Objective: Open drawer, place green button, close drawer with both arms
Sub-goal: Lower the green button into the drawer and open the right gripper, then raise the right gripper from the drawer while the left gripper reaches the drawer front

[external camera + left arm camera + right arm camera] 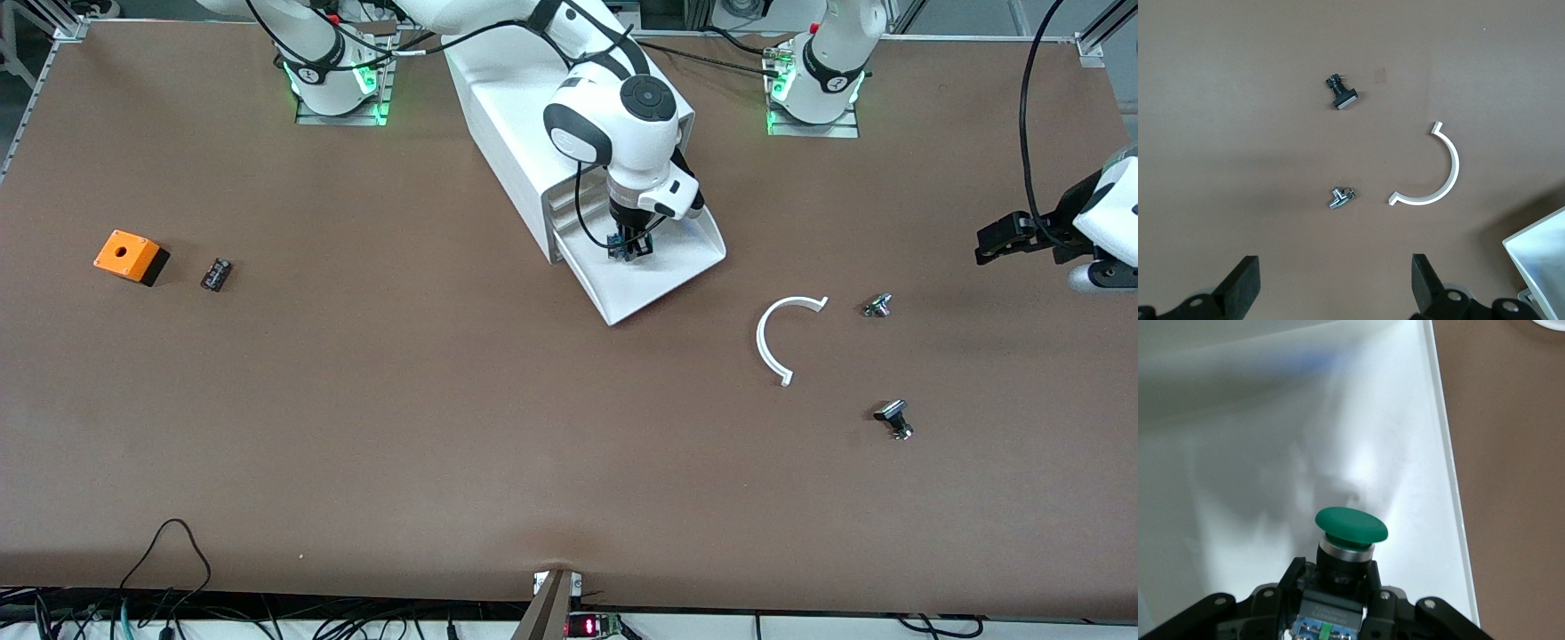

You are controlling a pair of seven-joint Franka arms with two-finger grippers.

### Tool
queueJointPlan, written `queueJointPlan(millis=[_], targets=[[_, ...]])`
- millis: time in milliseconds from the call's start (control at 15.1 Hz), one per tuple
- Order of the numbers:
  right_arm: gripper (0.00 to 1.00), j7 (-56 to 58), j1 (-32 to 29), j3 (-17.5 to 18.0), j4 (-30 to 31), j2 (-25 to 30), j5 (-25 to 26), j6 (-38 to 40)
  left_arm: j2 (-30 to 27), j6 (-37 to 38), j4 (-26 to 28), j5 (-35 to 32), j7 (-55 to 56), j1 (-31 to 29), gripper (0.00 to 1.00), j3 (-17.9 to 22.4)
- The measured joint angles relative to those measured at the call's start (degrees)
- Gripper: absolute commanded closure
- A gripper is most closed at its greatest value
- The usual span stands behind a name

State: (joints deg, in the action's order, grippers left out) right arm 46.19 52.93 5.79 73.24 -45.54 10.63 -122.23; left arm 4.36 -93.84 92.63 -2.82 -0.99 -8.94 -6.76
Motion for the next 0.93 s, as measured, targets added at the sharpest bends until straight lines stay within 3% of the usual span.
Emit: queueJointPlan(millis=[133,265,928], targets=[[0.50,-0.23,0.44,-0.01,-0.03,-0.60,0.00,-0.15,0.00,0.05,0.00,0.00,0.05,-0.01,0.00,0.01],[0.00,-3.30,1.23,-0.10,-0.16,-1.31,0.00,-0.29,0.00,0.05,0.00,0.00,0.05,-0.01,0.00,0.01],[0.00,-22.07,1.00,-2.13,-6.14,-0.66,0.07,0.50,0.71,-1.48,0.43,0.00,0.04,0.16,0.00,-0.66]])
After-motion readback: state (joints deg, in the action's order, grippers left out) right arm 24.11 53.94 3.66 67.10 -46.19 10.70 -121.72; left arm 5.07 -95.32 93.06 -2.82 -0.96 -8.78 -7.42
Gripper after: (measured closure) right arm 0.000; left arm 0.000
